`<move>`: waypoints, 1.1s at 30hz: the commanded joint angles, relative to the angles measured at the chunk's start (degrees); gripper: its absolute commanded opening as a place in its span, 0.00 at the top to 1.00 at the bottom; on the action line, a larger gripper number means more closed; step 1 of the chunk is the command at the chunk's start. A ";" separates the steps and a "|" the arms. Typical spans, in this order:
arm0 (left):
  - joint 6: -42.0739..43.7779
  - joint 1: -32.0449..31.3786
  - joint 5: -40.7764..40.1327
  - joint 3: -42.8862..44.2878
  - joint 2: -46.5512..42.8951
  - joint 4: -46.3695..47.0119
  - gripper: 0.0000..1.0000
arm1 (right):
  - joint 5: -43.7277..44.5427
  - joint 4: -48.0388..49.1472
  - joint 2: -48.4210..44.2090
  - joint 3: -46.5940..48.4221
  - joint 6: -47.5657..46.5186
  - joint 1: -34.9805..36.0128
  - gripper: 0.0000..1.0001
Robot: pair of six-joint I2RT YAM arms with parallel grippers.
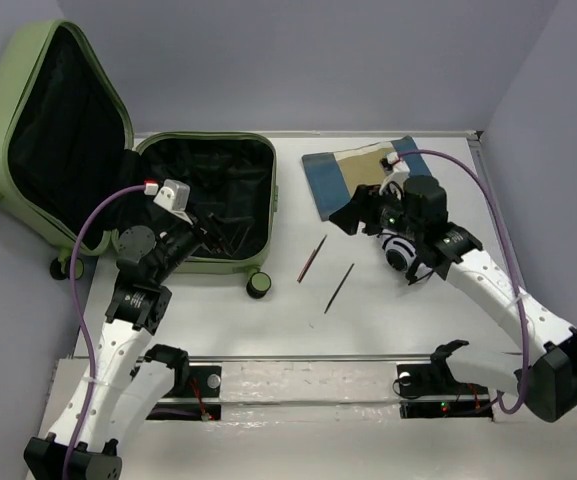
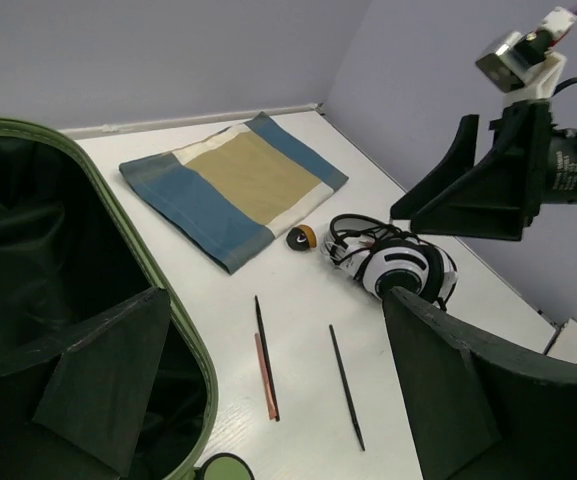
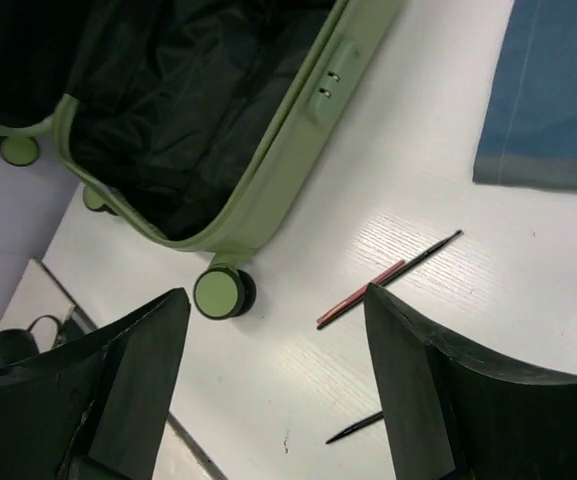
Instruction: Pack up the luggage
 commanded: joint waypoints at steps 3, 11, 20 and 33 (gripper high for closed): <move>1.84 -0.40 -0.08 3.09 -0.64 -1.32 0.01 | 12.91 -3.44 6.49 4.60 -2.16 7.03 0.25; 1.93 -0.84 -0.08 3.00 -1.43 -1.24 0.01 | 22.24 -5.20 15.02 5.75 -0.50 12.22 0.35; 1.58 -1.28 -1.31 3.00 -1.70 -1.50 0.01 | 27.07 -5.81 25.12 7.33 1.88 16.71 0.41; 1.31 -2.25 -1.75 3.27 -1.26 -2.38 0.01 | 35.69 -15.22 17.75 -4.34 7.59 17.24 0.45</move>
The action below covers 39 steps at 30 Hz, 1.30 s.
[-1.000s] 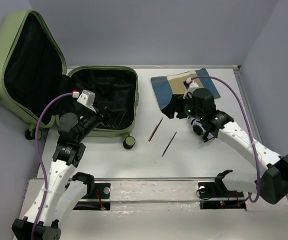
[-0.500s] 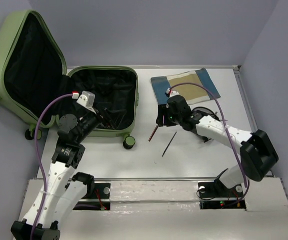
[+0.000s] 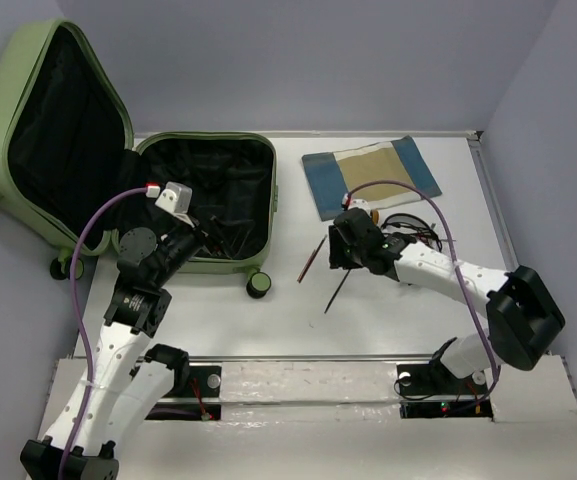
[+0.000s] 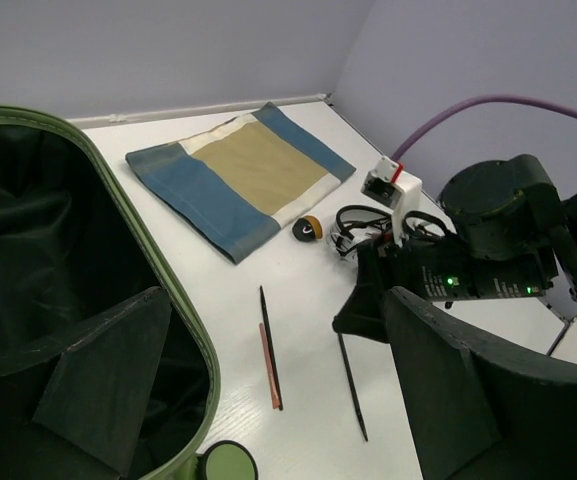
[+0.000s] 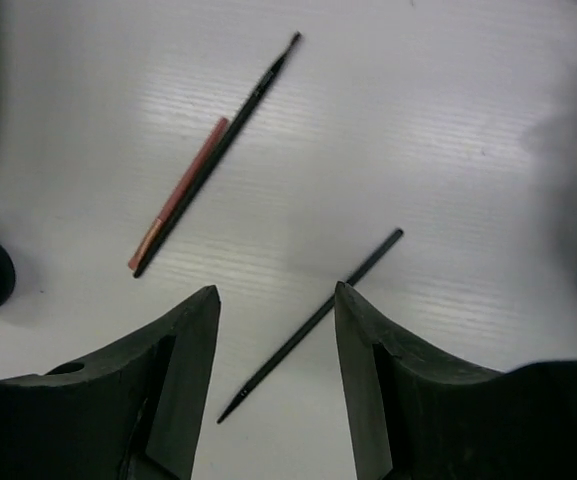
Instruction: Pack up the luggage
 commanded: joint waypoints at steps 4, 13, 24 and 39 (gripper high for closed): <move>-0.48 -0.69 0.50 2.74 -0.08 1.05 0.01 | 1.59 -3.09 -1.68 -6.42 6.40 0.19 0.54; -0.39 -0.87 0.67 2.65 -0.08 1.05 0.01 | -1.92 1.65 3.42 -7.12 6.84 0.19 0.60; -0.65 -1.31 0.85 2.65 -0.16 1.14 0.01 | -0.97 3.51 8.79 -8.09 6.32 0.19 0.90; -0.22 -1.84 -0.20 3.09 -0.69 0.18 0.01 | -1.04 6.12 -2.81 3.67 -1.23 0.19 0.93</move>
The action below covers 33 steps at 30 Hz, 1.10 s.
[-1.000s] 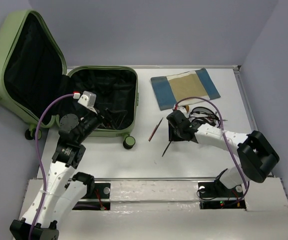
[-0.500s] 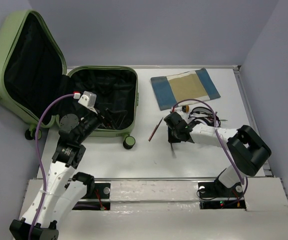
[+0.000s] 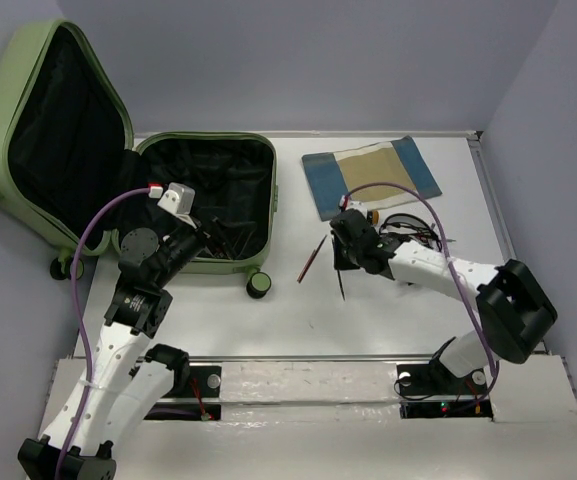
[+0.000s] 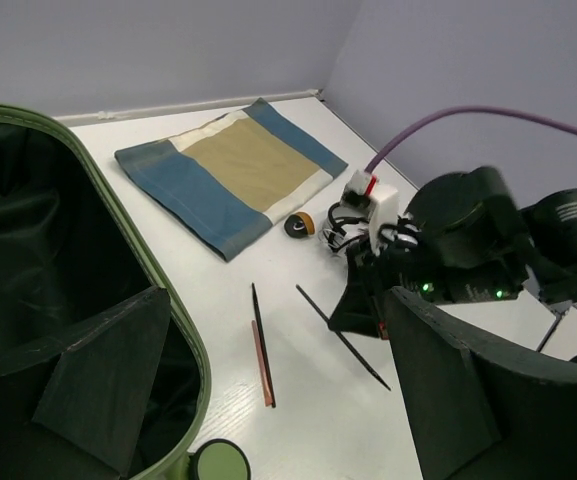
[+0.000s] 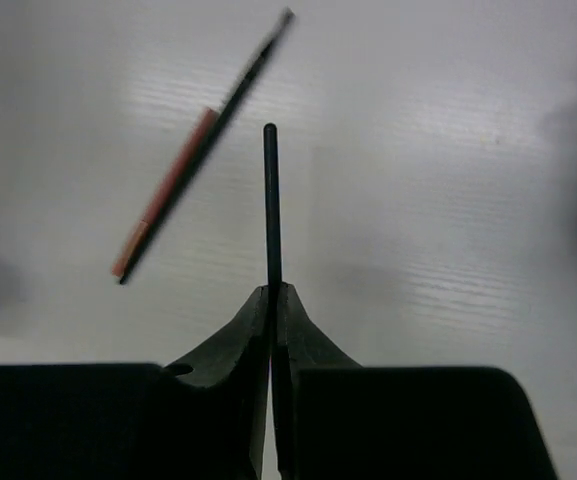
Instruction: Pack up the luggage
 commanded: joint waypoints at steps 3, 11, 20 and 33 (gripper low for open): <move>0.44 -0.39 -3.14 3.71 -0.30 -1.49 0.01 | -10.46 13.27 -3.07 14.24 -3.43 0.23 0.93; 1.59 -0.13 -9.74 4.50 -1.88 -4.48 0.01 | -25.85 18.83 26.01 52.20 4.21 0.23 0.43; 1.23 -0.83 -8.16 4.59 -2.40 -4.31 0.01 | -8.22 16.11 14.96 28.17 -0.43 -3.45 0.55; 0.97 -1.01 -7.90 4.24 -2.41 -4.13 0.01 | 6.84 5.20 15.21 17.24 -0.44 -6.27 0.46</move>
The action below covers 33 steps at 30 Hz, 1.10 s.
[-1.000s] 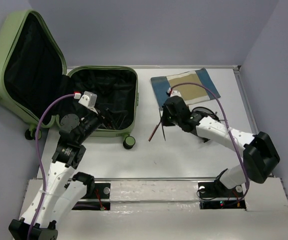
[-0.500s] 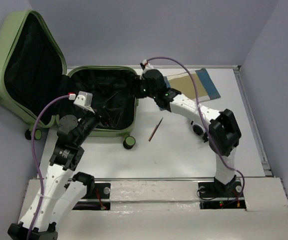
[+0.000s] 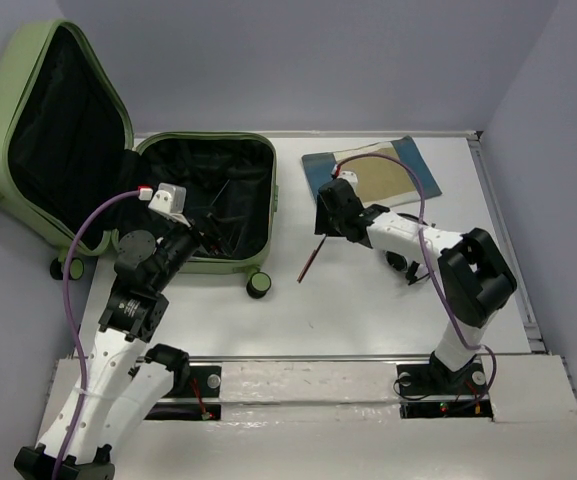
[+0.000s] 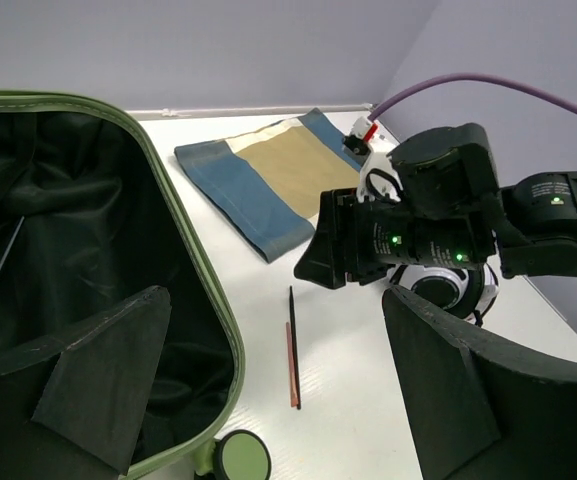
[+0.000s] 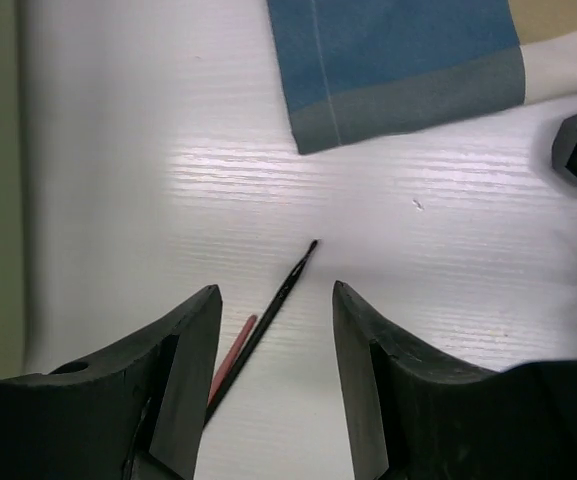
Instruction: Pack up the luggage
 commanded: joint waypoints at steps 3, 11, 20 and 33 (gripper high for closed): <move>-0.08 -0.27 1.11 2.29 -0.33 1.55 0.01 | 3.25 -0.94 3.42 1.43 0.68 -1.24 0.47; -0.08 -0.27 1.55 2.29 -0.24 1.64 0.01 | -0.35 -1.12 7.02 3.80 1.20 -1.24 0.56; -0.08 -0.27 1.90 2.29 -0.33 1.73 0.01 | -3.17 -1.20 8.78 3.19 2.35 -1.24 0.60; -0.08 -0.35 1.90 2.29 -0.59 1.81 0.01 | -1.33 -2.61 9.14 2.66 1.82 -0.63 0.69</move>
